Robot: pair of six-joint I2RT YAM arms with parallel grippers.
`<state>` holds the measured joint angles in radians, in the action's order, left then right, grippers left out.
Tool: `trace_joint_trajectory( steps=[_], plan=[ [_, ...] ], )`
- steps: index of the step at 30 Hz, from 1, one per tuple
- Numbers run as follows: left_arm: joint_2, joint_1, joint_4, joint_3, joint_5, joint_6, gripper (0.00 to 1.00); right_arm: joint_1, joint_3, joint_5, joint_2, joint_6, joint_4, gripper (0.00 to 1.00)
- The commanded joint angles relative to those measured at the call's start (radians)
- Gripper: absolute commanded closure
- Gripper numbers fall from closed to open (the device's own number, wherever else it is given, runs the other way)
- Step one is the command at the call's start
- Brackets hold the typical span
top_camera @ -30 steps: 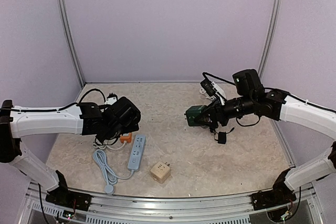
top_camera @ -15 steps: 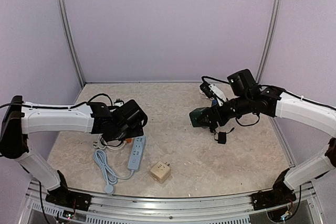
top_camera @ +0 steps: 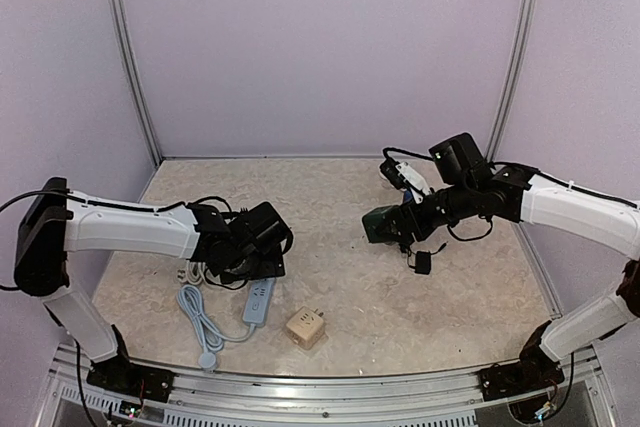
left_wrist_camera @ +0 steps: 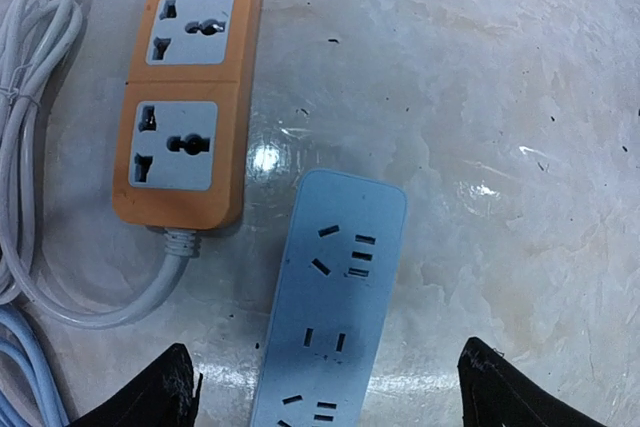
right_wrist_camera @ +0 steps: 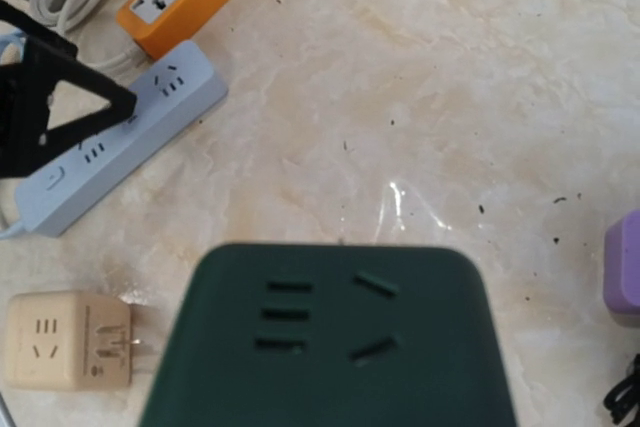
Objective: Insert the plug
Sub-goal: Adjust the socket at the center of the board.
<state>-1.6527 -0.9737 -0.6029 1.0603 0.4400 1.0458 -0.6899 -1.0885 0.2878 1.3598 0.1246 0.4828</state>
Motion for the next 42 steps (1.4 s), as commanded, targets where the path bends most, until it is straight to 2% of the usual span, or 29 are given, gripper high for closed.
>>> trace_joint_trajectory(
  steps=[1,4,11,20,25,30,36,42],
  plan=[
    [-0.035,-0.005,0.037,-0.007,-0.074,-0.039,0.15,0.009,-0.035,-0.015,0.0,-0.009,0.009,1.0],
    [-0.06,-0.002,0.042,0.001,-0.103,-0.042,0.2,0.009,-0.03,-0.015,-0.004,-0.007,0.002,1.0],
    [-0.115,0.014,0.065,0.009,-0.142,-0.026,0.2,0.008,-0.024,-0.012,-0.004,-0.005,-0.001,1.0],
    [-0.138,0.027,0.091,0.009,-0.162,-0.045,0.44,0.009,-0.014,-0.012,-0.013,-0.006,-0.007,1.0],
    [-0.166,0.027,0.105,0.033,-0.171,-0.071,0.54,0.008,-0.019,-0.008,-0.009,-0.005,-0.006,1.0],
    [-0.207,0.025,0.145,0.066,-0.191,-0.123,0.66,0.008,-0.029,-0.009,-0.006,-0.007,0.002,1.0],
    [-0.262,0.019,0.221,0.139,-0.215,-0.255,0.71,0.009,-0.027,-0.022,-0.007,-0.008,0.005,1.0],
    [-0.344,0.021,0.261,0.274,-0.255,-0.424,0.78,0.009,-0.028,-0.044,-0.009,0.0,0.018,1.0]
  ],
)
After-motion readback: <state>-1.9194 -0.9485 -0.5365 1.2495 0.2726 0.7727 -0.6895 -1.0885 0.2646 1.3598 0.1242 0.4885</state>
